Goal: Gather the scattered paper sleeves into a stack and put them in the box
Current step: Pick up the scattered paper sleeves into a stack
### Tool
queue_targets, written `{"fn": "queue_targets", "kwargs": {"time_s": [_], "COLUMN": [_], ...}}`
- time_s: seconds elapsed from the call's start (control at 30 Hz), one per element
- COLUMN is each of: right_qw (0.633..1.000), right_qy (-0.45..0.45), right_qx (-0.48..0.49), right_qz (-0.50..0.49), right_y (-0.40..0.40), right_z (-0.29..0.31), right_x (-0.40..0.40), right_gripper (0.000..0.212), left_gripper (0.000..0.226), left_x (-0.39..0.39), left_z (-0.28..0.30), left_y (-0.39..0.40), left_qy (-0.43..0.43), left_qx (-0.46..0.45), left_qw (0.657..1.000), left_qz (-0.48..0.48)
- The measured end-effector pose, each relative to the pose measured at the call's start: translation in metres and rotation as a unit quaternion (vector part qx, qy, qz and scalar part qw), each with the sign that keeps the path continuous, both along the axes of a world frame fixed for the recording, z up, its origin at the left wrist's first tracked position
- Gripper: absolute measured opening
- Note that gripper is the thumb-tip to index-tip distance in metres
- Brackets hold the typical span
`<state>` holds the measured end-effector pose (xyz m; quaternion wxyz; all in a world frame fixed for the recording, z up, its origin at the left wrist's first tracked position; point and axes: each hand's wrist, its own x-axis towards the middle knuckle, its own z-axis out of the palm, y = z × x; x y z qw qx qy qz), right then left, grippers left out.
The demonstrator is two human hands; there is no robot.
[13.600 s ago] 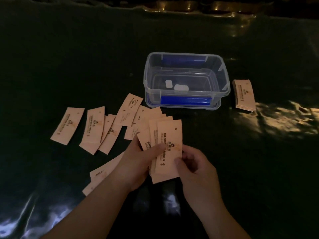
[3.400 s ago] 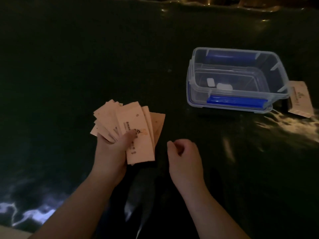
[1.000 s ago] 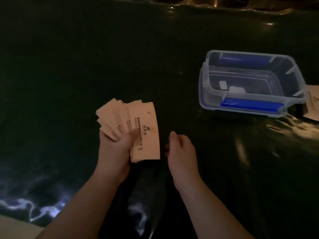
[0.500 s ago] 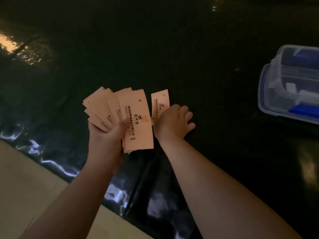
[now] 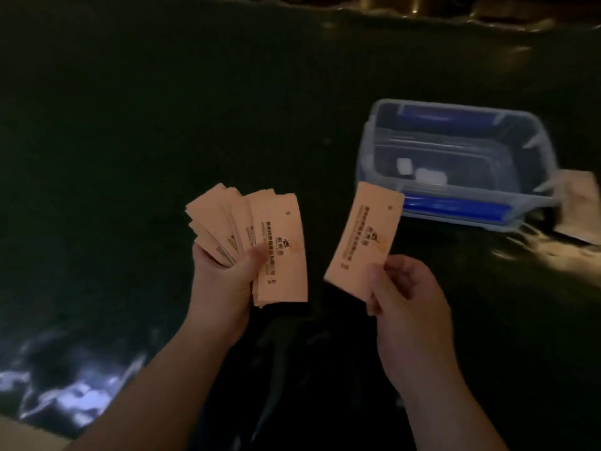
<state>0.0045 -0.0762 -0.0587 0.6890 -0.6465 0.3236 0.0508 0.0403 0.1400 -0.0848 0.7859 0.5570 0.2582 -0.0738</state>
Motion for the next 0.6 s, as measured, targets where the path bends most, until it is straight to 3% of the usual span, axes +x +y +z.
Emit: {"fn": "queue_targets", "kwargs": {"time_s": [0.23,0.43,0.6], "right_qw": [0.991,0.996,0.991], "right_qy": [0.049,0.077,0.117], "right_qx": [-0.075,-0.02,0.045], "right_qz": [0.099,0.05,0.053], "right_y": [-0.095,-0.155,-0.177], "right_z": [0.02,0.018,0.021], "right_x": [-0.029,-0.047,-0.05], "right_gripper": [0.039,0.032,0.037], "left_gripper": [0.074,0.084,0.073], "left_x": [-0.004,-0.018,-0.03], "left_z": [-0.01,-0.004,-0.002], "left_y": [-0.145,-0.219,-0.243], "left_qy": [0.022,0.002,-0.022], "left_qx": [-0.036,0.011,0.064], "left_qw": [0.984,0.975,0.962], "left_qz": [-0.172,-0.222,-0.264]}}
